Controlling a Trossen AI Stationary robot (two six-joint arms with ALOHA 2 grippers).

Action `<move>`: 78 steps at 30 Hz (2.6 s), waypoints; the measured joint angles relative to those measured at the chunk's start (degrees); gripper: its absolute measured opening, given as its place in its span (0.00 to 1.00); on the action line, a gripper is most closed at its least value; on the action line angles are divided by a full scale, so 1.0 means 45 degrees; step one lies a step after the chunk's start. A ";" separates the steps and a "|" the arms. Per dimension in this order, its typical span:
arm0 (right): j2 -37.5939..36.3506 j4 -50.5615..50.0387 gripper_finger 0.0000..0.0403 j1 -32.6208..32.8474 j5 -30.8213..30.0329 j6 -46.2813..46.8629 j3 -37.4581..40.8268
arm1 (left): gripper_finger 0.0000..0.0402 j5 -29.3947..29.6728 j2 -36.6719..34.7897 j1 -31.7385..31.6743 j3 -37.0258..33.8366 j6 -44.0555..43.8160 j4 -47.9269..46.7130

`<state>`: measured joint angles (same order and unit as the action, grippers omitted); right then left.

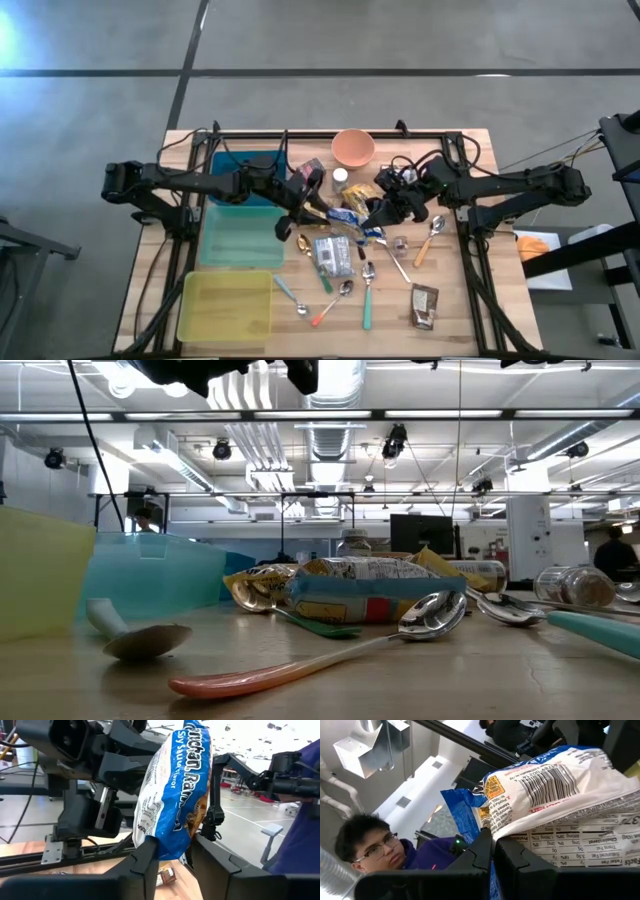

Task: Pick & Place Food Item
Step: Put the right blue noodles packet into the blue bin

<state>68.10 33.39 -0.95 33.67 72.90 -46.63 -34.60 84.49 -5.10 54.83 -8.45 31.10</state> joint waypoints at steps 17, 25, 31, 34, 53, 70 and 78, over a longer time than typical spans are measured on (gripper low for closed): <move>0.0005 -0.0002 0.02 -0.0005 0.0087 -0.0316 0.0000 | 0.01 -0.0501 -0.0567 0.0010 0.0000 -0.0489 -0.0119; 0.0010 -0.0045 0.03 0.0044 -0.0187 -0.0648 0.0005 | 0.00 -0.0422 -0.1098 0.0010 0.0000 -0.1530 -0.0553; 0.0013 -0.0044 0.18 0.0044 -0.0194 -0.1362 0.0005 | 0.00 -0.0657 -0.1264 0.0029 0.0000 -0.1905 -0.1276; 0.0012 -0.0034 0.31 0.0044 -0.0189 -0.1581 0.0005 | 0.00 -0.0794 -0.1415 0.0044 0.0000 -0.1949 -0.1318; 0.0011 -0.3238 0.67 0.0033 -0.1566 -0.2873 0.0010 | 0.00 -0.0015 -0.3525 0.0041 0.0000 -0.2903 -0.4896; -0.0034 -0.4154 0.67 -0.0185 -0.3572 -0.2999 0.0010 | 0.00 0.7537 -0.5997 -0.0109 0.0000 -0.3752 -1.1377; -0.0034 -0.5285 0.67 -0.0185 -0.3861 -0.3458 0.0010 | 0.00 0.9217 -0.6169 -0.1740 0.0000 -0.5523 -1.4013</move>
<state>67.94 9.60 -1.78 16.30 57.34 -46.59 6.87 56.73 -12.94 54.83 -33.31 -31.96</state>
